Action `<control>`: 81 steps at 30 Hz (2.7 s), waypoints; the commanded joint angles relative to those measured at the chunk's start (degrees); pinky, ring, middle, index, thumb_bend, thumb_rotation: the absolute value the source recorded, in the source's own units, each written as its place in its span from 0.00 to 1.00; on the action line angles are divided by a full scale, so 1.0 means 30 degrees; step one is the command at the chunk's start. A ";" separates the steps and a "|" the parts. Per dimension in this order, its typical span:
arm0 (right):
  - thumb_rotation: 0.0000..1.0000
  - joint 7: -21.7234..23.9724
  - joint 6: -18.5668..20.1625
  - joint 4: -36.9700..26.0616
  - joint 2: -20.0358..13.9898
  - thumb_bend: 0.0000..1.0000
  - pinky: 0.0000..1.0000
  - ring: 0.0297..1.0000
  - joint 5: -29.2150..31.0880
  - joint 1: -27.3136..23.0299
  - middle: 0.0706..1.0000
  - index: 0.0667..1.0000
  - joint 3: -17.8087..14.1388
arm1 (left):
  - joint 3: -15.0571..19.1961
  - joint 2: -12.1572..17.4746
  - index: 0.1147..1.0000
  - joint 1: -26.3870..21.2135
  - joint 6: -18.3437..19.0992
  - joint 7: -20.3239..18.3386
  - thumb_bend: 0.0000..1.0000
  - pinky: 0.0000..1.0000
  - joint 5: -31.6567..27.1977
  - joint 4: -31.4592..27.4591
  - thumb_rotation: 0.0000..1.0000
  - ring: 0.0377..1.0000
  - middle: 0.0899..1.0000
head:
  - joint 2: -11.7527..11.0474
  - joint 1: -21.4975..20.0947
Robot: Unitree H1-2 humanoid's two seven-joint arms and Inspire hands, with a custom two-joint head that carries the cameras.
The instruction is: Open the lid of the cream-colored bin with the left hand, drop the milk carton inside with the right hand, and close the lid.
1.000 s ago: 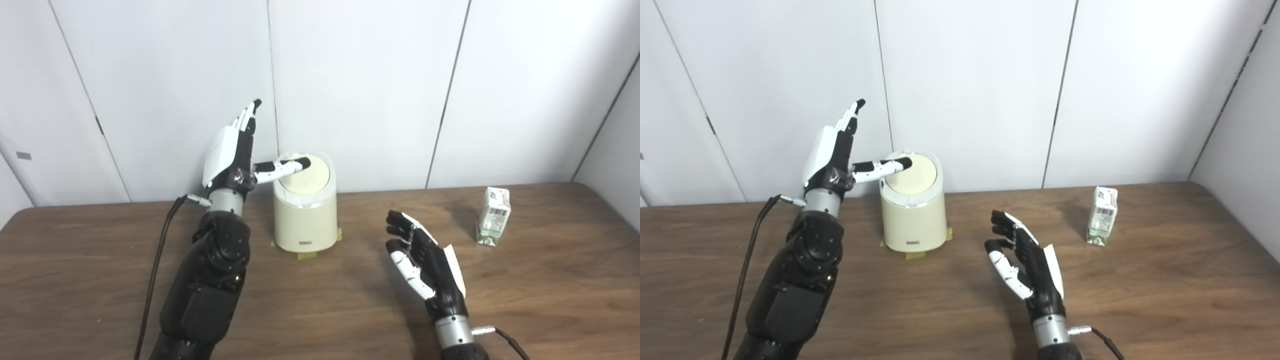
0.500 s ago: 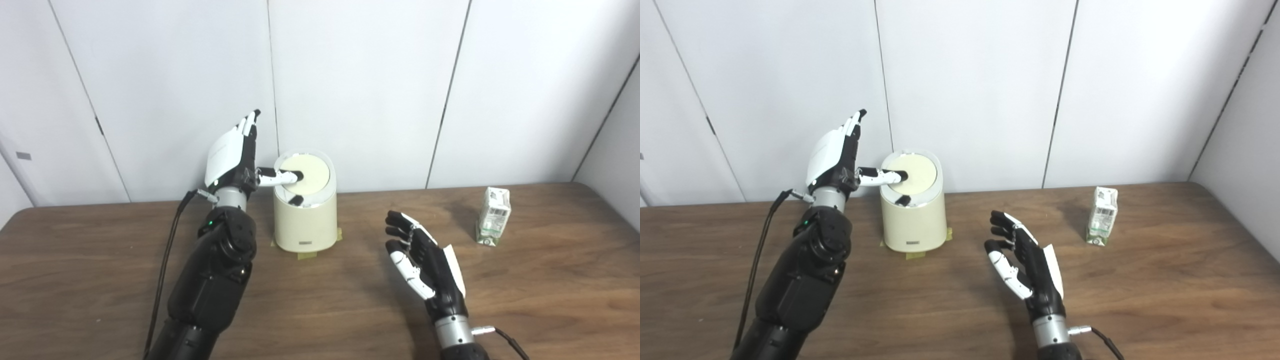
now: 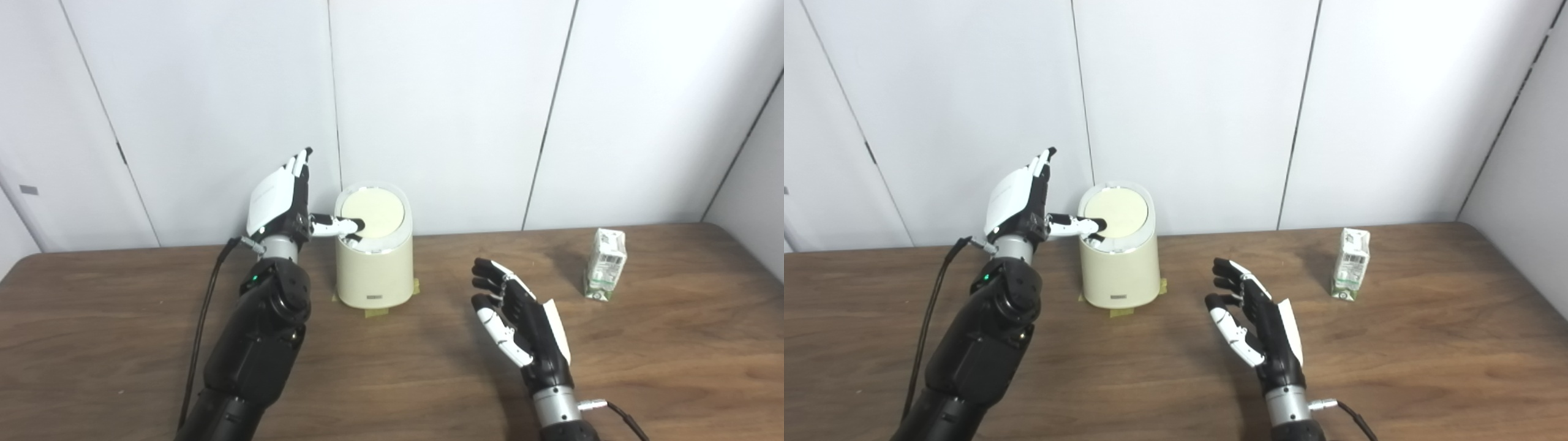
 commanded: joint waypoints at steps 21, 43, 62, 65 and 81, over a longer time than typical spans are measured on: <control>0.63 -0.0244 0.0079 0.0054 -0.0085 0.22 0.69 0.77 -0.0245 0.0096 0.79 0.77 -0.0028 | -0.1001 0.0107 1.00 -0.1877 -0.0217 0.0805 0.92 1.00 0.0799 0.0527 0.24 1.00 1.00 | 0.0074 -0.0143; 0.61 -0.0287 -0.0038 0.0041 -0.0107 0.21 0.68 0.78 -0.0218 0.0120 0.79 0.77 -0.0092 | -0.2799 0.1418 1.00 -0.2002 0.0893 -0.2694 1.00 1.00 1.0128 0.2266 0.13 1.00 1.00 | 0.0053 -0.0117; 0.61 -0.0119 0.0192 -0.0132 -0.0155 0.22 0.71 0.79 -0.0039 0.0181 0.80 0.78 -0.0114 | 0.2836 -0.0453 1.00 -0.0461 -0.3973 0.0261 0.64 1.00 -0.0291 0.1170 1.00 1.00 1.00 | 0.0084 -0.0223; 0.61 -0.0133 0.0198 -0.0100 -0.0163 0.21 0.70 0.78 -0.0043 0.0186 0.80 0.78 -0.0126 | 0.4933 -0.1537 1.00 -0.0104 -0.6714 -0.0423 0.65 1.00 -0.5381 0.0630 1.00 1.00 1.00 | 0.0084 -0.0223; 0.60 -0.0235 0.0047 -0.0111 -0.0221 0.22 0.72 0.79 -0.0047 0.0080 0.80 0.78 -0.0219 | 0.6753 -0.2157 0.82 0.4039 -1.1158 -0.0941 0.33 0.79 -1.3261 -0.4534 1.00 0.85 0.85 | 0.0070 -0.0173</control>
